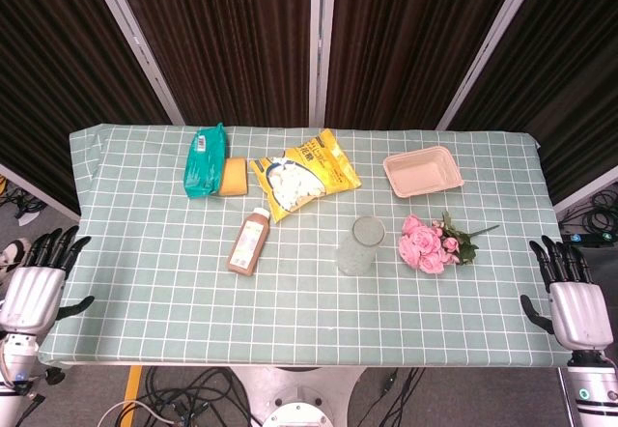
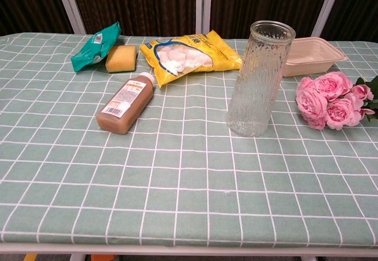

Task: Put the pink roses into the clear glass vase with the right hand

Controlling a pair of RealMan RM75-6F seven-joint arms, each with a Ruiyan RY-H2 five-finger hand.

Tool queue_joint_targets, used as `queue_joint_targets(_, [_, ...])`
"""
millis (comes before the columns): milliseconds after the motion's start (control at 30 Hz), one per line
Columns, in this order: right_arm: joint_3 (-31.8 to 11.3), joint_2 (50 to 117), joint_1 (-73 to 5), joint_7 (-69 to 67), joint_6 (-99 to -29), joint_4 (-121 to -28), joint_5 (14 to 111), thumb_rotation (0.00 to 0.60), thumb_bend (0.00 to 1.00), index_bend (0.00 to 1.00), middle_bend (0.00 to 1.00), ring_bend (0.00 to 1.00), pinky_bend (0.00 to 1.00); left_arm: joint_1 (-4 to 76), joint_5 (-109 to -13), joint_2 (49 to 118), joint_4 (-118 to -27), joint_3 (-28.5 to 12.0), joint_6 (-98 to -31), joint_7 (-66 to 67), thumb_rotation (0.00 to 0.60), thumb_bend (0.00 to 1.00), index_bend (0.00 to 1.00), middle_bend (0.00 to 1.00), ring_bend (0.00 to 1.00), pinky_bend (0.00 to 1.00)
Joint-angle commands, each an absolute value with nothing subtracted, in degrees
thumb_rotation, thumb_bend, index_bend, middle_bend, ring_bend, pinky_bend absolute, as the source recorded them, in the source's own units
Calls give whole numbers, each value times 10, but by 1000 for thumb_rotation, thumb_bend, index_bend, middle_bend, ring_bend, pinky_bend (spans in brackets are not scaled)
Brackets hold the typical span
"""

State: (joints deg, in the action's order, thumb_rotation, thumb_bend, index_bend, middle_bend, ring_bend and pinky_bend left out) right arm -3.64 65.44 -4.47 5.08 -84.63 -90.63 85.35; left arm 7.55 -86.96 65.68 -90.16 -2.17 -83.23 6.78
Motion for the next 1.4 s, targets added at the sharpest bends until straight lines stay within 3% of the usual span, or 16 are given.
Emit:
queue_joint_targets(33, [-37, 653, -45, 52, -844, -906, 851, 600, 249, 0, 0, 0, 0, 74, -868, 658, -900, -21, -833, 66, 600, 107, 128, 28, 0, 102])
queue_joint_targets(367, [-45, 652, -55, 58, -817, -899, 824, 600, 248, 0, 0, 0, 0, 76, -867, 666, -887, -20, -829, 54, 600, 107, 127, 28, 0, 102])
queue_joint_targets(600, [-52, 674, -84, 76, -739, -862, 770, 600, 250, 0, 0, 0, 0, 76, -874, 667, -881, -15, -829, 47, 600, 107, 127, 28, 0, 102])
queue_joint_targets(1000, [-68, 685, -220, 150, -568, -817, 773, 600, 109, 0, 0, 0, 0, 71, -869, 681, -852, -16, -837, 23, 600, 107, 128, 28, 0, 102])
queue_joint_targets(1400, [-67, 746, -284, 121, -488, -761, 758, 600, 101, 0, 0, 0, 0, 74, -872, 680, -845, -16, -834, 16, 600, 107, 128, 28, 0, 102])
